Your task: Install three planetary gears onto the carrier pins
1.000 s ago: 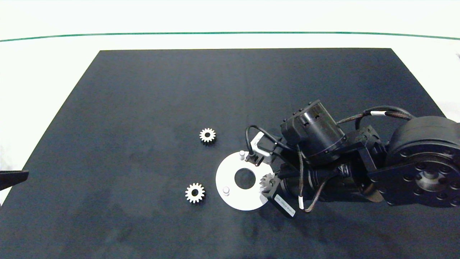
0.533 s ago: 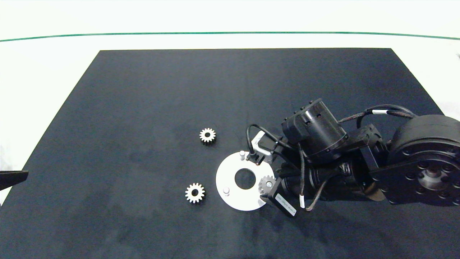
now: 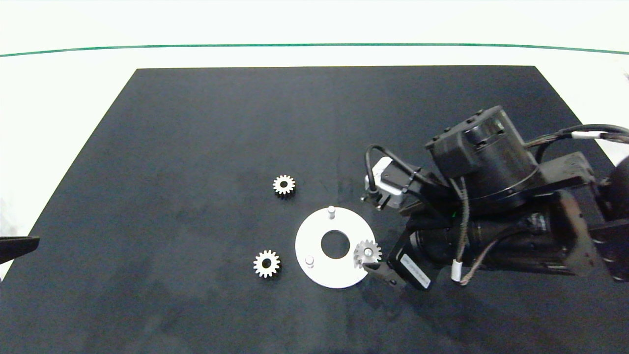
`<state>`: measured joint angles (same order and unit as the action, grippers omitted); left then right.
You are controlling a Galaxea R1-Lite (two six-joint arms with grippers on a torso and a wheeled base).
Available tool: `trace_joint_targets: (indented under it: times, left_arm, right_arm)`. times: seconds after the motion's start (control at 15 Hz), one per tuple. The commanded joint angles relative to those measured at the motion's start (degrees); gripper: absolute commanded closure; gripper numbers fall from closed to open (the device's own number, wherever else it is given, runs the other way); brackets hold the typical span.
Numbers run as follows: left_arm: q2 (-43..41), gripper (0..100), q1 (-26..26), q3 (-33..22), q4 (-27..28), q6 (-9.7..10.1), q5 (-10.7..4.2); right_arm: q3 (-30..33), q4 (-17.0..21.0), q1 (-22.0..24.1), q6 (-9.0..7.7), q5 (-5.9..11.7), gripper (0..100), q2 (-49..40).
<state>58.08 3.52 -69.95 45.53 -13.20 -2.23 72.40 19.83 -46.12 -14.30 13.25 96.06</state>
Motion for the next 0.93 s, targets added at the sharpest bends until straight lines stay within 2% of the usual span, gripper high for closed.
trace_joint_targets:
  times: [0.07,0.13,0.2,0.27,0.33,0.47,0.53,0.6,0.67,0.8,0.87,0.93]
  left_arm:
    - [3.2,0,0.0,0.9,-2.3,-0.07,0.39]
    - [3.9,0,-0.3,3.1,-3.2,-0.07,1.18]
    - [3.7,0,-2.6,5.0,-4.0,-0.51,2.58]
    - [3.3,0,-7.8,5.5,-5.1,-0.77,3.02]
    - [2.6,0,-14.2,5.5,-5.7,-0.33,2.76]
    - [3.4,0,-21.3,6.0,-10.5,-0.51,2.76]
    - [4.8,0,-26.1,6.5,-12.8,-0.51,2.58]
    - [5.9,0,-29.7,6.9,-14.5,-0.16,1.35]
    - [7.2,0,-32.7,7.5,-15.1,-0.16,0.21]
    - [9.2,0,-36.7,10.8,-17.1,-0.60,0.03]
    - [11.1,0,-38.6,13.3,-20.0,-0.95,-0.23]
    - [12.2,0,-39.5,14.4,-21.6,-0.95,-0.93]
  right_arm:
    - [-7.5,-0.1,1.9,4.54,0.02,0,-16.3]
    - [-9.6,-0.1,2.2,5.51,0.20,0,-21.2]
    - [-11.8,-0.1,3.6,5.42,0.46,0,-24.9]
    - [-13.7,-0.1,6.0,4.98,0.37,0,-28.7]
    - [-15.4,-0.1,7.8,4.10,0.28,0,-32.3]
    - [-18.0,-0.1,9.4,3.14,-0.33,0,-38.8]
    - [-19.0,-0.1,9.4,2.61,-0.86,0,-40.7]
    - [-18.5,-0.8,9.6,0.68,-1.03,0,-41.2]
    - [-18.4,-1.7,9.6,-0.47,-1.30,0,-42.0]
    - [-18.8,-1.9,9.3,-1.17,-1.30,0,-43.8]
    - [-18.6,-2.1,9.2,-1.43,-1.30,0,-44.1]
    - [-18.7,-2.0,9.1,-1.70,-1.30,0,-44.5]
